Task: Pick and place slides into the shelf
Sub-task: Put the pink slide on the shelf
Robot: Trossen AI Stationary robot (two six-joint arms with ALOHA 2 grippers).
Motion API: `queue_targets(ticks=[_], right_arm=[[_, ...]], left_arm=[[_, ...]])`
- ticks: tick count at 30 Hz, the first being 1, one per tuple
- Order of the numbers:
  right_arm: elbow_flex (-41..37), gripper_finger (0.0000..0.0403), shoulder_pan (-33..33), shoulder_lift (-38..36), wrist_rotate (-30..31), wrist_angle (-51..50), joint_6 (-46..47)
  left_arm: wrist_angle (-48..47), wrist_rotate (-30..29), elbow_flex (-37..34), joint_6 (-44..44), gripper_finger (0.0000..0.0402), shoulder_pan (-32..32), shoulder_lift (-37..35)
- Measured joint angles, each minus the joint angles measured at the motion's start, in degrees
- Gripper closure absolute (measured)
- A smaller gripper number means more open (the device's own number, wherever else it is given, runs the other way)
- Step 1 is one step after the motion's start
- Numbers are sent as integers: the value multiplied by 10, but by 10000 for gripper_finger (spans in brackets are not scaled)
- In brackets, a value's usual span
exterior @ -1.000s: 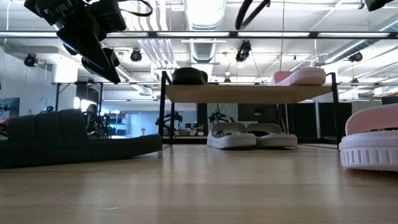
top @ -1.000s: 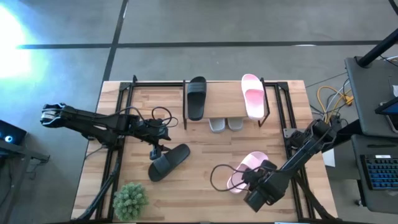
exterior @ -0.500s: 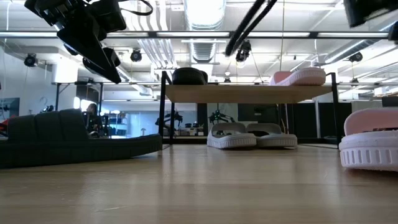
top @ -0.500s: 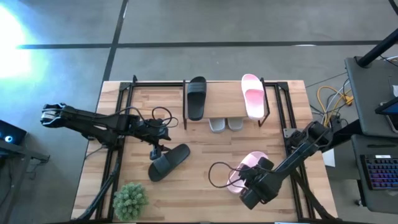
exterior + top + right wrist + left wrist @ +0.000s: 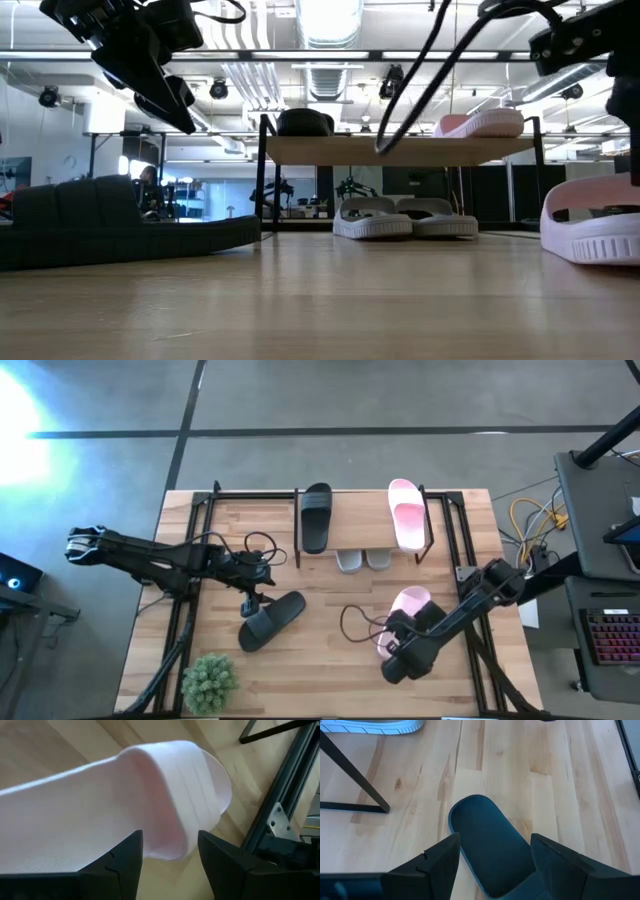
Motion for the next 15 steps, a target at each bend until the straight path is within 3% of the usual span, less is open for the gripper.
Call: queue_targets(ticks=[8, 15], right_arm=[[6, 220, 0, -7, 49, 2, -47], [-37, 220, -18, -7, 73, 28, -122]], left_arm=[[8, 0, 0, 0, 174, 0, 0], [11, 0, 0, 0, 174, 2, 0]])
